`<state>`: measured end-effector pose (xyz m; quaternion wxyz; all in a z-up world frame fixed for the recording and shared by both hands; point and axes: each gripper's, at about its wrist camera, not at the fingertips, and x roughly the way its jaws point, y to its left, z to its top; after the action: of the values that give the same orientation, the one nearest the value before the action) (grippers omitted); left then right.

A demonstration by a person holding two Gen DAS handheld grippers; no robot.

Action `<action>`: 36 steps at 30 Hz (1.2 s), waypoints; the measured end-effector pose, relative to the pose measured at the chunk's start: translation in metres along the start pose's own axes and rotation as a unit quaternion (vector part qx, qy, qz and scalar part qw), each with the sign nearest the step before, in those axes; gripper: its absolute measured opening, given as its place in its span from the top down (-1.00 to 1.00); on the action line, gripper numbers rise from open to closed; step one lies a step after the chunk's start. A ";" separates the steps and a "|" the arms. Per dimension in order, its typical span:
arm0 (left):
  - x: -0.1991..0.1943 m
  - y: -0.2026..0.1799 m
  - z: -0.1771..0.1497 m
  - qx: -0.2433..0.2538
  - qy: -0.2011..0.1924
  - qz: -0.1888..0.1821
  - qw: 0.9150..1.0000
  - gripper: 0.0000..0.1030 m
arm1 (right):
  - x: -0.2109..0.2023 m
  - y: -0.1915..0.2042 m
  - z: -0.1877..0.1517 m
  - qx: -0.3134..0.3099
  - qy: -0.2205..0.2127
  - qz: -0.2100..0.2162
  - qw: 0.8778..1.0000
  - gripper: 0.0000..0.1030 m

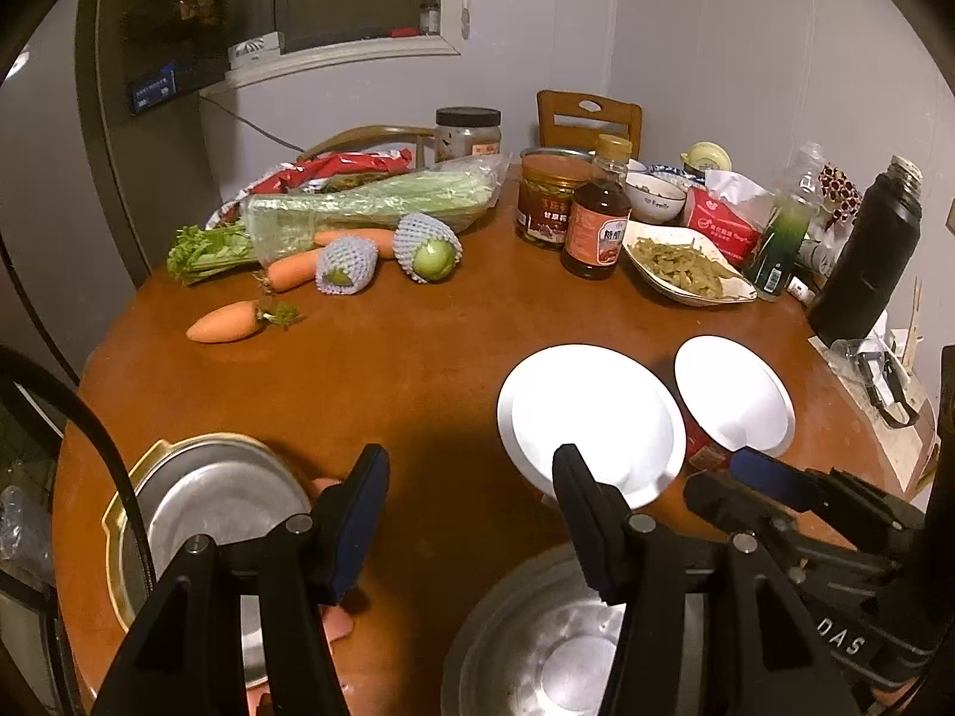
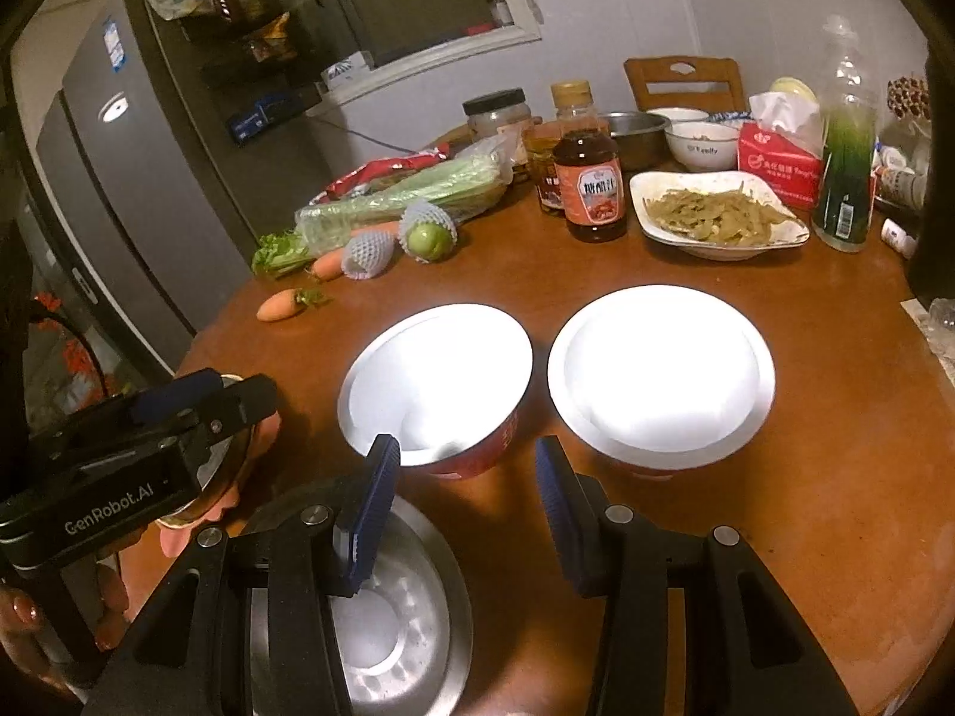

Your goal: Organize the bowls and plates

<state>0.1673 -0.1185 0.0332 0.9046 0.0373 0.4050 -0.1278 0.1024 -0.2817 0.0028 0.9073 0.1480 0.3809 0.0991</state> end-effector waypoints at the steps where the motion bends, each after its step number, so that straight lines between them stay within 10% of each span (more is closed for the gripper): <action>1: 0.004 0.000 0.003 0.001 0.003 0.000 1.000 -0.10 | 0.002 0.000 0.001 0.000 0.000 0.001 1.000 0.05; 30: 0.076 -0.005 0.021 0.010 0.069 -0.013 0.997 -0.10 | 0.049 -0.008 0.021 -0.004 0.029 -0.018 0.999 0.37; 36: 0.089 -0.006 0.018 0.010 0.089 -0.023 0.996 0.21 | 0.055 -0.009 0.022 -0.012 0.030 -0.018 0.999 0.49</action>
<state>0.2355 -0.1455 -0.0205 0.8615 0.0480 0.4833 -0.1483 0.1571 -0.2782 -0.0223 0.8990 0.1270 0.4091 0.0918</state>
